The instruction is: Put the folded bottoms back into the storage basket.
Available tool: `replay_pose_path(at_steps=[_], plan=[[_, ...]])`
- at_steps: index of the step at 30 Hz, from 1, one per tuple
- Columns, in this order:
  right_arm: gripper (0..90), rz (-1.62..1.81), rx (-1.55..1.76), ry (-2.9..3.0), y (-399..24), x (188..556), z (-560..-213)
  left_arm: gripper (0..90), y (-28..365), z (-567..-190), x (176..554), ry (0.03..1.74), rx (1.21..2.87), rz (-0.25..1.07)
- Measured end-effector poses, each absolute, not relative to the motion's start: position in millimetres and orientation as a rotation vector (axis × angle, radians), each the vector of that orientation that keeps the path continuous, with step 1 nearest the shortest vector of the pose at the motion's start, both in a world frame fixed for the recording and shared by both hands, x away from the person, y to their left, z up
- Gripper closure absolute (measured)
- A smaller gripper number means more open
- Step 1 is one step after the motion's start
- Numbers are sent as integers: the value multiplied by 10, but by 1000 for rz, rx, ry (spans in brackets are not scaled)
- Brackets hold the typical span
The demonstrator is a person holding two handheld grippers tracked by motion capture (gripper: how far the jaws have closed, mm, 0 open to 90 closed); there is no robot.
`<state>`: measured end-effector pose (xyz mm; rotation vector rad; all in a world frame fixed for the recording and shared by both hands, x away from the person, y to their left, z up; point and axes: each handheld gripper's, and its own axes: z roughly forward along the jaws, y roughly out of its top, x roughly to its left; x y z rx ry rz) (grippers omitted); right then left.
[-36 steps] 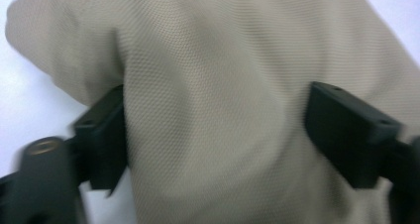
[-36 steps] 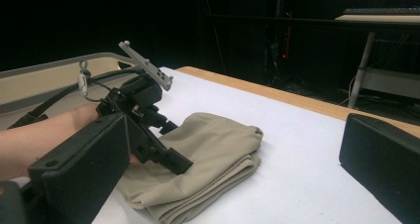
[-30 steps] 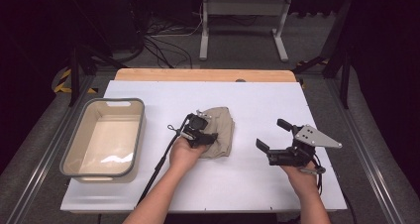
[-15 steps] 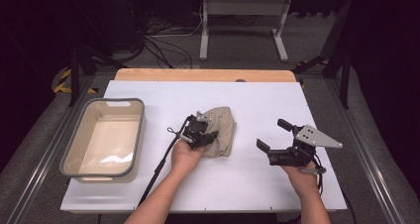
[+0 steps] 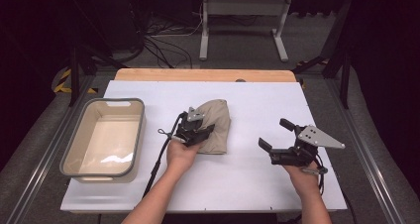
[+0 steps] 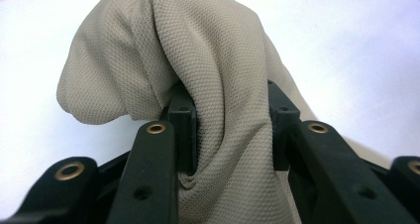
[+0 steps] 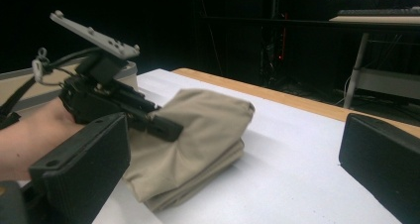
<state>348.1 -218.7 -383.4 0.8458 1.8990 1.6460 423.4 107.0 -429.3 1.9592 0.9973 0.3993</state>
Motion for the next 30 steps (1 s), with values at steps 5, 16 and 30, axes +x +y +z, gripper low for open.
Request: replay_pose_path(at_steps=[5, 16, 30], plan=[[2, 1645, 841, 1907, -2175, 3482, -3838, 657, 1177, -4177, 4190, 1005, 1925, 424], [2, 1642, 844, 1911, -2167, 3484, -3843, 656, 1406, -4009, 4111, 1039, 1863, 429], [2, 1646, 843, 1909, -2168, 3480, -3840, 653, 1716, -3742, 3964, 1042, 1761, 411]])
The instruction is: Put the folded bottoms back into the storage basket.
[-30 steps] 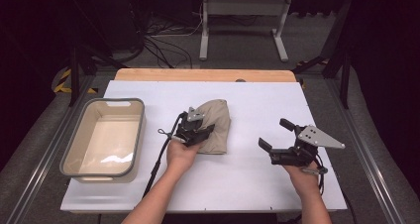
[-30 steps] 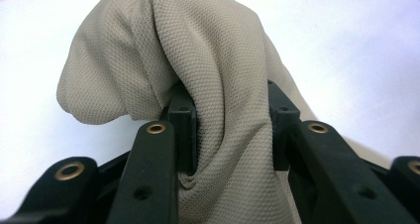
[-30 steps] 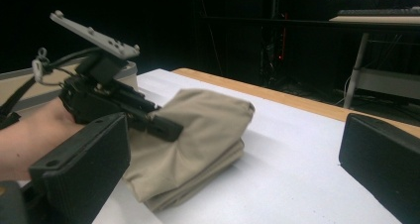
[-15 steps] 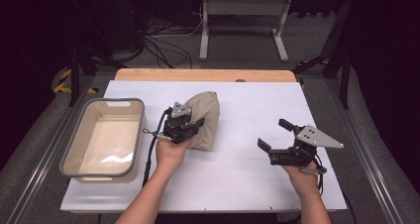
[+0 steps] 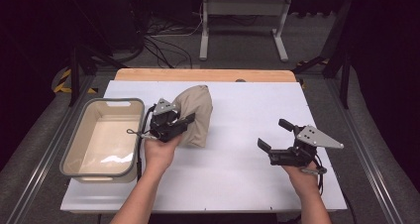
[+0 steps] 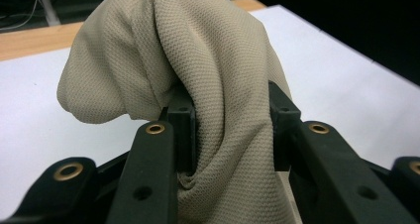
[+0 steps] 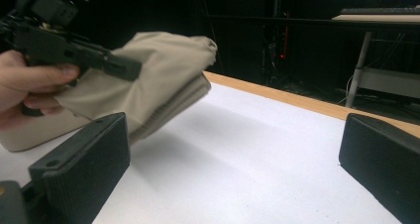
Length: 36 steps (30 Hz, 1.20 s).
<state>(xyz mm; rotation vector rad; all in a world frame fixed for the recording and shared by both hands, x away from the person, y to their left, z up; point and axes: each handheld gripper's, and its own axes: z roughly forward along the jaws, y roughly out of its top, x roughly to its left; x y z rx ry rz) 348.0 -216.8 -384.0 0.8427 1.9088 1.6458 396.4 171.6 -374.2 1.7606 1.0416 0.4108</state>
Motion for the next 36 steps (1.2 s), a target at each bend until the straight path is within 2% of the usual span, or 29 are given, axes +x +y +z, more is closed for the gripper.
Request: replay_pose_path(at_steps=[6, 22, 36], plan=[[2, 1644, 844, 1914, -2159, 3482, -3845, 652, 1933, -3606, 3863, 1037, 1733, 439], [4, 1636, 831, 1946, -2114, 3492, -3870, 649, 2350, -3563, 3705, 1063, 1728, 445], [4, 1635, 834, 1941, -2140, 3495, -3867, 646, 2948, -3591, 3599, 1197, 1736, 497]])
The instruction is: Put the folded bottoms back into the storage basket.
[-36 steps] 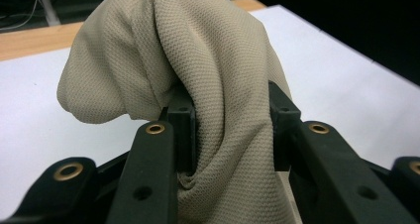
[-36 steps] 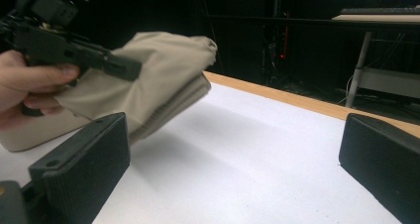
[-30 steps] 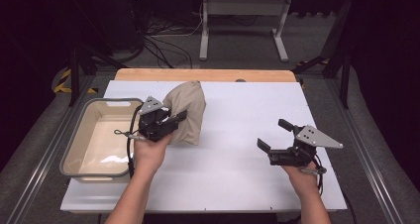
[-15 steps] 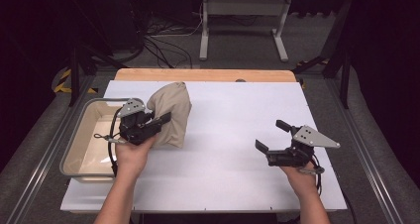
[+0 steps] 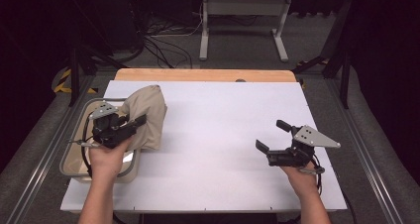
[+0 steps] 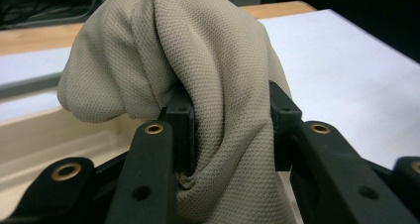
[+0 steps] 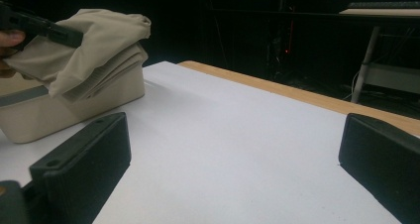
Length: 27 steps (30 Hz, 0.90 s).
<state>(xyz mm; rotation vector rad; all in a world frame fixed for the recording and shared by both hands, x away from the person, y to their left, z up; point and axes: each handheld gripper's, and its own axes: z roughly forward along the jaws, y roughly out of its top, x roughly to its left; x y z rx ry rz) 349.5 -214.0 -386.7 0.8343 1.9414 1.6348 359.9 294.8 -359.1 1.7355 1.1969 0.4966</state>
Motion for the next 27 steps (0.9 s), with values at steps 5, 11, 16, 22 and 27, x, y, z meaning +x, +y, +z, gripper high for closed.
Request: replay_pose_path(at_steps=[5, 11, 16, 22, 27], plan=[[4, 1637, 837, 1940, -2144, 3494, -3866, 646, 3186, -3572, 3581, 1240, 1719, 465], [4, 1633, 835, 1947, -2128, 3499, -3875, 645, 3324, -3532, 3567, 1237, 1774, 429], [4, 1632, 831, 1953, -2114, 3500, -3880, 644, 3427, -3551, 3574, 1257, 1807, 417], [4, 1632, 831, 1954, -2113, 3500, -3882, 644, 3509, -3580, 3583, 1275, 1832, 393], [3, 1634, 833, 1952, -2117, 3500, -3881, 643, 3605, -3609, 3581, 1283, 1870, 380]])
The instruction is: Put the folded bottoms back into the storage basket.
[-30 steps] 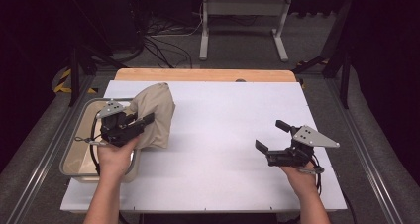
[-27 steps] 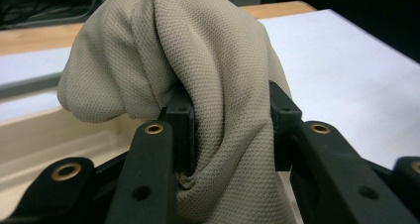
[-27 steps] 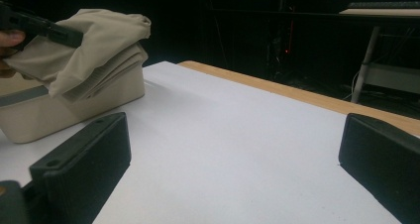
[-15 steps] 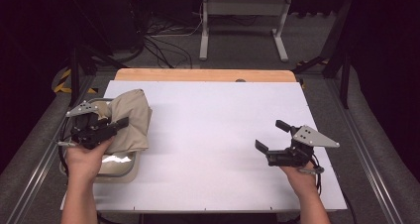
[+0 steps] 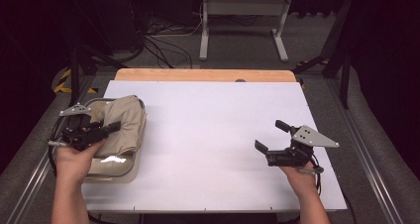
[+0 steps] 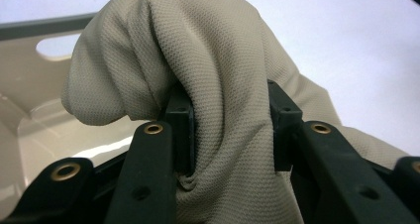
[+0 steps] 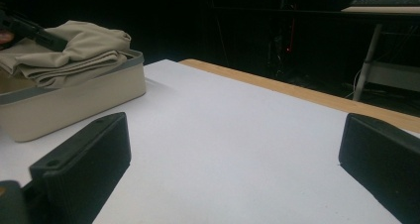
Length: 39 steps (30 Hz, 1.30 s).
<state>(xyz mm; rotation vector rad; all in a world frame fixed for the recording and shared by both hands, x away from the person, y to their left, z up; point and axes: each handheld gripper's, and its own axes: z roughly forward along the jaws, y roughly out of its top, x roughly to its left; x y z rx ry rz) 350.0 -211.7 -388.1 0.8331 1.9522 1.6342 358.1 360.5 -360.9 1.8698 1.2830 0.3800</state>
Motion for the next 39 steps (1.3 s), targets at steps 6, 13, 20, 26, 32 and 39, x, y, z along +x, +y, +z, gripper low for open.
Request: replay_pose_path(at_steps=[6, 13, 20, 26, 32, 39], plan=[[3, 1632, 833, 1955, -2104, 3501, -3887, 641, 3666, -3670, 3602, 1330, 1929, 398], [4, 1632, 836, 1955, -2105, 3505, -3890, 640, 3699, -3771, 3657, 1386, 1960, 367], [4, 1630, 831, 1962, -2098, 3506, -3894, 580, 3708, -3786, 3678, 1504, 1982, 479], [3, 1636, 835, 1956, -2101, 3503, -3891, 248, 3768, -3809, 3710, 1649, 1979, 573], [4, 1631, 833, 1962, -2096, 3505, -3895, 111, 3767, -3772, 3696, 1628, 1922, 608], [4, 1632, 834, 1957, -2104, 3504, -3892, 84, 3689, -3772, 3714, 1598, 1950, 588]])
